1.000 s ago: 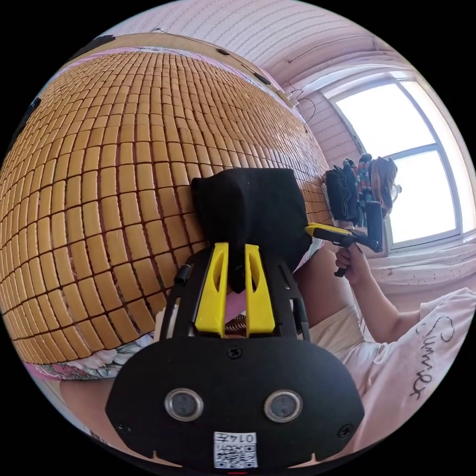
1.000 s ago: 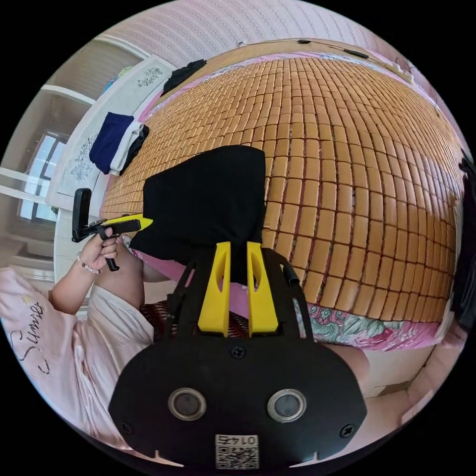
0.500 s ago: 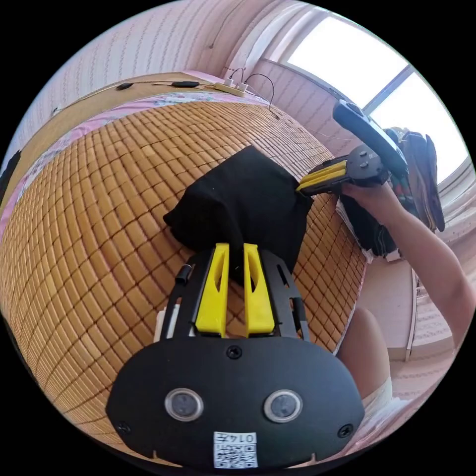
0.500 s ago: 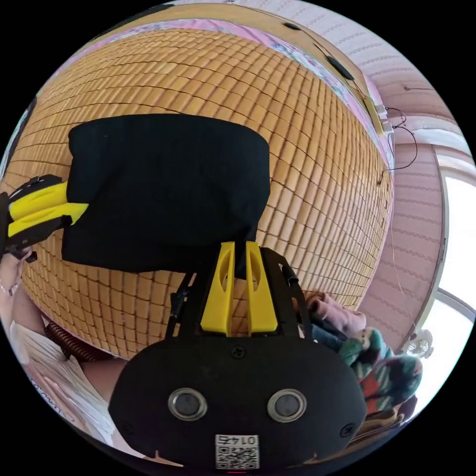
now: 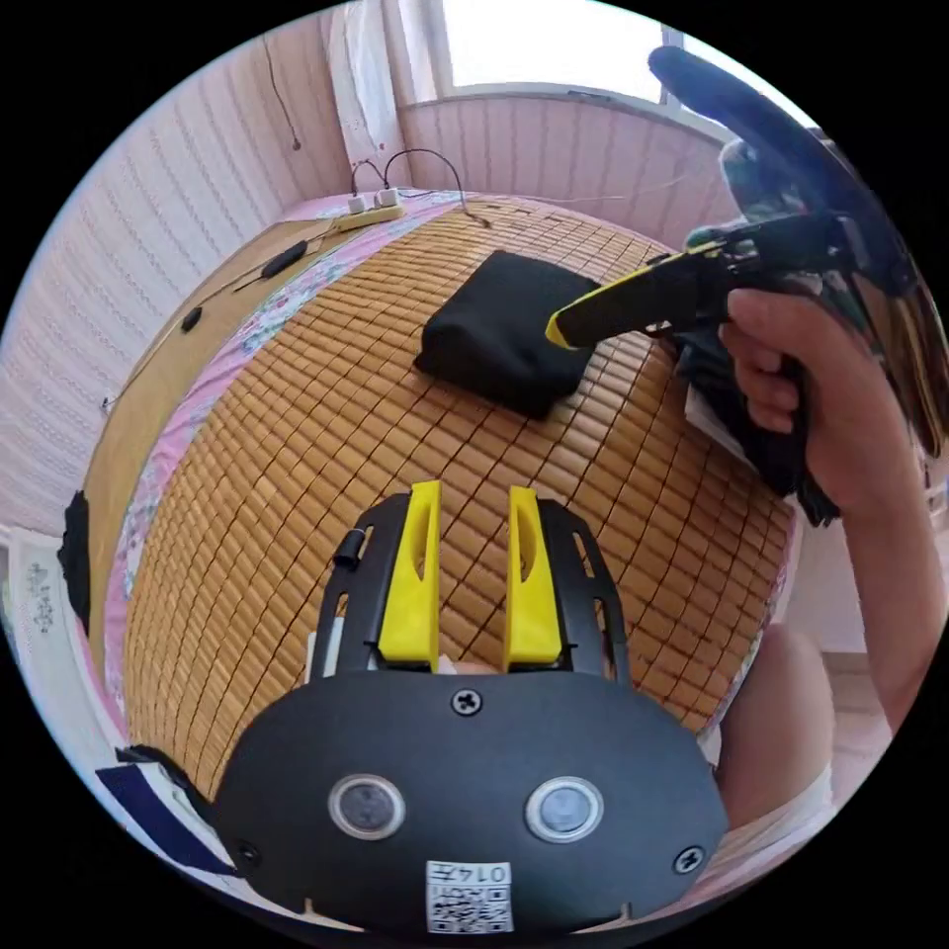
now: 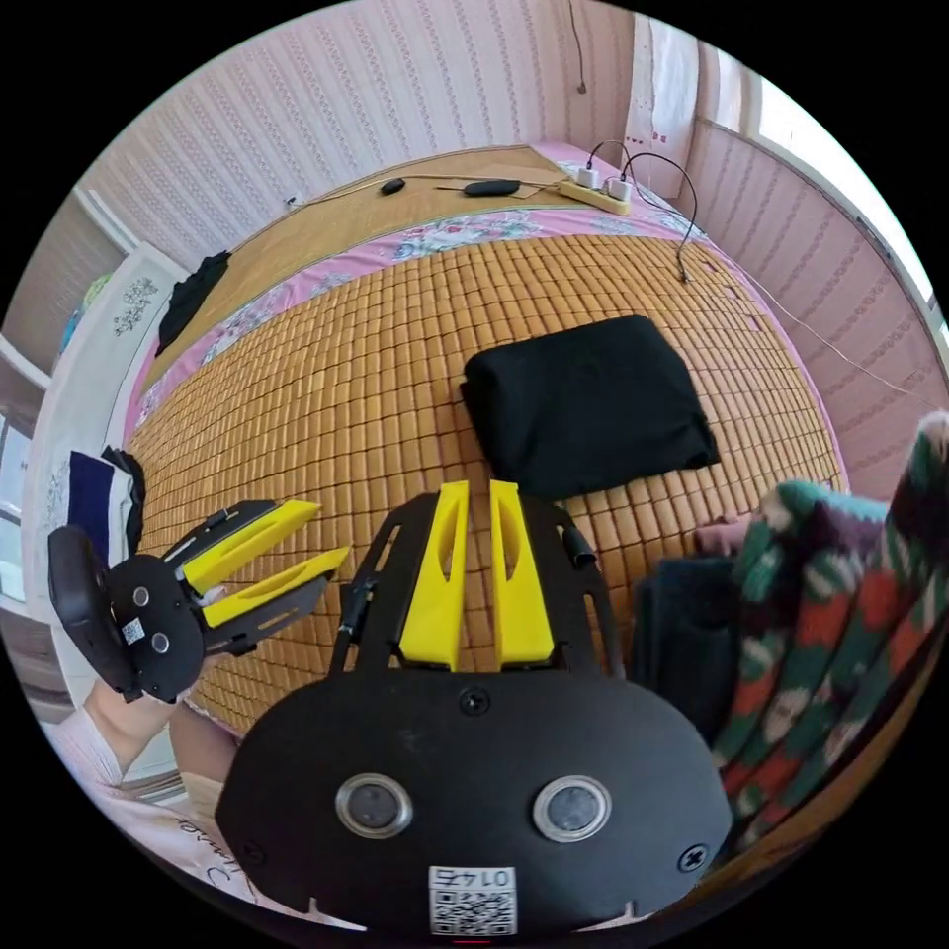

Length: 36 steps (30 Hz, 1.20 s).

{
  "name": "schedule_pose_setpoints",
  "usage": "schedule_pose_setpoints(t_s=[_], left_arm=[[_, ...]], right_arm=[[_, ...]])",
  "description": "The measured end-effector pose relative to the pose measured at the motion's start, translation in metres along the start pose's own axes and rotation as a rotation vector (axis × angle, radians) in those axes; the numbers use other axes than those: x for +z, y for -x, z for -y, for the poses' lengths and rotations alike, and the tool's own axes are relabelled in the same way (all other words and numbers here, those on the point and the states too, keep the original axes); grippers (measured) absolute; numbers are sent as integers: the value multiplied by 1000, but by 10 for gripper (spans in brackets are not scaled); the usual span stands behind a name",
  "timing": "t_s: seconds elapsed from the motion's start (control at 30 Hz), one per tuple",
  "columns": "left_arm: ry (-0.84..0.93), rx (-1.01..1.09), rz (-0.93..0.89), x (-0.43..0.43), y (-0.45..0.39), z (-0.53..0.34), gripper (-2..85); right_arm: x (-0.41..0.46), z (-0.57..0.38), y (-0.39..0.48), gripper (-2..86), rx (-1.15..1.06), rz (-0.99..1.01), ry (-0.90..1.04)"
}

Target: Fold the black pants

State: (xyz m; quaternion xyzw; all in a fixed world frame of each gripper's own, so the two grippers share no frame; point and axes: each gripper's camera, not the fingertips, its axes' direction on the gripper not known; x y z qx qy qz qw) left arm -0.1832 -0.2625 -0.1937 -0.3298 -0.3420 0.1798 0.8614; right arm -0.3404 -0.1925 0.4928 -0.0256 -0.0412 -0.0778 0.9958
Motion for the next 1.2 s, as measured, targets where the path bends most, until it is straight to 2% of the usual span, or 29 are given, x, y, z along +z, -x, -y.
schedule_pose_setpoints(t_s=[0.1,0.23,0.3,0.37,0.47,0.7,0.8,0.9,1.0,1.07,1.13,1.2], left_arm=[[0,-121,116,-59,0,-97,72],[-95,-400,391,-168,-6,-236,8],[-90,-527,499,-213,-10,-291,0],[-58,-730,586,-267,-8,-360,-2],[-78,-908,554,-321,-3,-439,7],[-149,-1282,578,-416,20,-588,63],[-233,-1421,447,-448,38,-662,87],[-375,-1506,342,-479,52,-736,78],[-565,-1593,337,-509,58,-807,4],[-769,-1569,258,-524,65,-858,-6],[-860,-1576,213,-532,76,-892,-8],[-830,-1583,262,-542,90,-914,-9]], right_arm=[[-3,-63,65,5,3,139,47],[-23,-134,171,-3,-101,329,95],[-39,-165,225,-7,-228,322,78],[-55,-207,299,-9,-388,188,48],[-66,-259,380,-9,-506,8,-5],[-54,-364,514,-10,-726,-170,-77],[-41,-404,569,-10,-816,-272,-125],[-24,-435,621,-10,-862,-388,-190],[-7,-459,671,-10,-929,-450,-238],[7,-469,708,-10,-935,-483,-308],[17,-470,735,-10,-959,-468,-329],[26,-470,760,-10,-994,-426,-338]])
